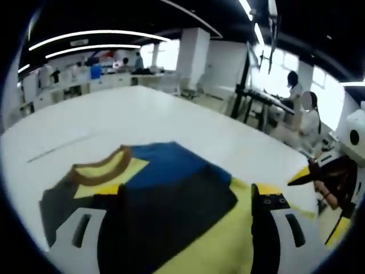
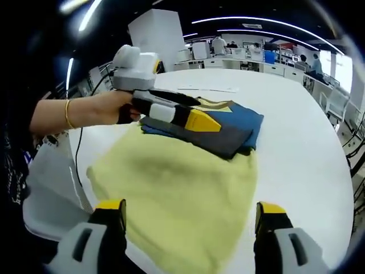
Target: Fold the garment on the visible template until the final outline fits inside the template.
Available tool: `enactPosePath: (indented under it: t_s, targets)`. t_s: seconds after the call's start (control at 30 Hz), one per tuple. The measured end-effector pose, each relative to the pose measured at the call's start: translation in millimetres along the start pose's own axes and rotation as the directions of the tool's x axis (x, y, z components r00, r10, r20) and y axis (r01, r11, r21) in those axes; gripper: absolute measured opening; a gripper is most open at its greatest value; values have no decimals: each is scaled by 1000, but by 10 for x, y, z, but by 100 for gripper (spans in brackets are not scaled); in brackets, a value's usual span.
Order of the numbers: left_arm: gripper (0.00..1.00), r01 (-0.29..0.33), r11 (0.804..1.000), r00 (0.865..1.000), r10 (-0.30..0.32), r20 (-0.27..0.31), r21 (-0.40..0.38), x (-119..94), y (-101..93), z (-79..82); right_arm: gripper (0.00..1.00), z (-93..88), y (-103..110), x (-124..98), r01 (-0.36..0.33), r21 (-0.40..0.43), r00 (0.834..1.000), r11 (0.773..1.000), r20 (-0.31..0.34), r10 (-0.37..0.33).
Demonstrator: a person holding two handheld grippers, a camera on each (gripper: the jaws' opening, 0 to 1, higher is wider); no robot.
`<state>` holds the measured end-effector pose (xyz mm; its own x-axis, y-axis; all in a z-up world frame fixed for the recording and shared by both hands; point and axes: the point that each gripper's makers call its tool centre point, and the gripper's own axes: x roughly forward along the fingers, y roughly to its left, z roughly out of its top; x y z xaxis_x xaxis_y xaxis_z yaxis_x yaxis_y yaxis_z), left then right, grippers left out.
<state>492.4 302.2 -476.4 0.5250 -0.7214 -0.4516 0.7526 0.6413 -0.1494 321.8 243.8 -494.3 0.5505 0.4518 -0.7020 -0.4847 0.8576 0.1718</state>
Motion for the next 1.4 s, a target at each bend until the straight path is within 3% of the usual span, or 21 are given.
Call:
enactPosePath:
  t_s: [0.17, 0.27, 0.33, 0.47, 0.57, 0.93, 1.1, 1.2, 1.4]
  targets:
    - [99, -39, 999, 999, 39, 11, -16, -251, 195, 49, 94, 43, -64, -6, 22, 11, 1000, 1000, 9, -22]
    - [99, -53, 998, 998, 54, 19, -26, -436, 295, 59, 94, 61, -80, -8, 28, 12, 1000, 1000, 10, -28]
    - [99, -39, 996, 999, 40, 14, -75, -524, 299, 38, 93, 70, -79, -10, 26, 7, 1000, 1000, 9, -26]
    - [99, -48, 996, 999, 48, 0, -70, -765, 355, -22, 93, 67, -78, -27, 22, -1, 1000, 1000, 3, -22]
    - [99, -82, 997, 996, 82, -25, -13, -981, 439, -131, 93, 53, -106, -53, 34, 4, 999, 999, 2, -34]
    - [98, -115, 993, 990, 115, -86, 3, -1604, 510, -523, 90, -171, -131, -152, 49, 12, 998, 999, -39, -48]
    - [88, -163, 986, 983, 165, -84, 31, -1880, 530, -672, 88, -302, -93, -184, 49, 26, 997, 998, -66, -48]
    - [86, -162, 986, 979, 166, -117, 36, -2027, 492, -806, 86, -336, -76, -199, 49, 27, 997, 998, -66, -47]
    - [82, -173, 985, 976, 174, -129, 17, -2280, 382, -986, 81, -461, -34, -210, 37, 40, 995, 999, -89, -33]
